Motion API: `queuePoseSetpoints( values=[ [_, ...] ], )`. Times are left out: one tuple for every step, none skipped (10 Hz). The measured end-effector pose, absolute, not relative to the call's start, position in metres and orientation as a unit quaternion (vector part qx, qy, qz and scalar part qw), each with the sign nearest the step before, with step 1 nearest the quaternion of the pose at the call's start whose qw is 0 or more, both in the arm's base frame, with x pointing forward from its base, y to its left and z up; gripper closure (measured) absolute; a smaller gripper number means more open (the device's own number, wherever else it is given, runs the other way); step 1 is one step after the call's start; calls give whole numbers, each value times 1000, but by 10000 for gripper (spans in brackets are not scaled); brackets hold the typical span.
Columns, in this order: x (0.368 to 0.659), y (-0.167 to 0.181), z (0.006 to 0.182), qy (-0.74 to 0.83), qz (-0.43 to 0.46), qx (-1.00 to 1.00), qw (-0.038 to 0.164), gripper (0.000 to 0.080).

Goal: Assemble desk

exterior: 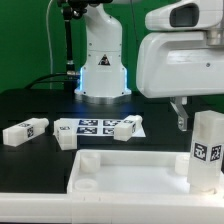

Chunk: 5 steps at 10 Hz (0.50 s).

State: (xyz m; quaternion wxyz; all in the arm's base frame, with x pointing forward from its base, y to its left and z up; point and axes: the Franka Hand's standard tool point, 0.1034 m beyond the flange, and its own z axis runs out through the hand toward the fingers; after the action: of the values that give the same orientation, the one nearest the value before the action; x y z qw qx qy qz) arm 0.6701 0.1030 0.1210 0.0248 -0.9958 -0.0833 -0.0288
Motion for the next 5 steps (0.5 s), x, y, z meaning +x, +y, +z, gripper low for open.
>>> queuePoseSetpoints(
  values=[
    [670, 103, 121, -120, -30, -992, 24, 150],
    [670, 103, 120, -158, -30, -987, 23, 150],
    [669, 103, 119, -169, -29, -985, 22, 150],
    [669, 103, 118, -171, -29, -985, 23, 150],
    [669, 103, 118, -171, -29, -985, 23, 273]
  ],
)
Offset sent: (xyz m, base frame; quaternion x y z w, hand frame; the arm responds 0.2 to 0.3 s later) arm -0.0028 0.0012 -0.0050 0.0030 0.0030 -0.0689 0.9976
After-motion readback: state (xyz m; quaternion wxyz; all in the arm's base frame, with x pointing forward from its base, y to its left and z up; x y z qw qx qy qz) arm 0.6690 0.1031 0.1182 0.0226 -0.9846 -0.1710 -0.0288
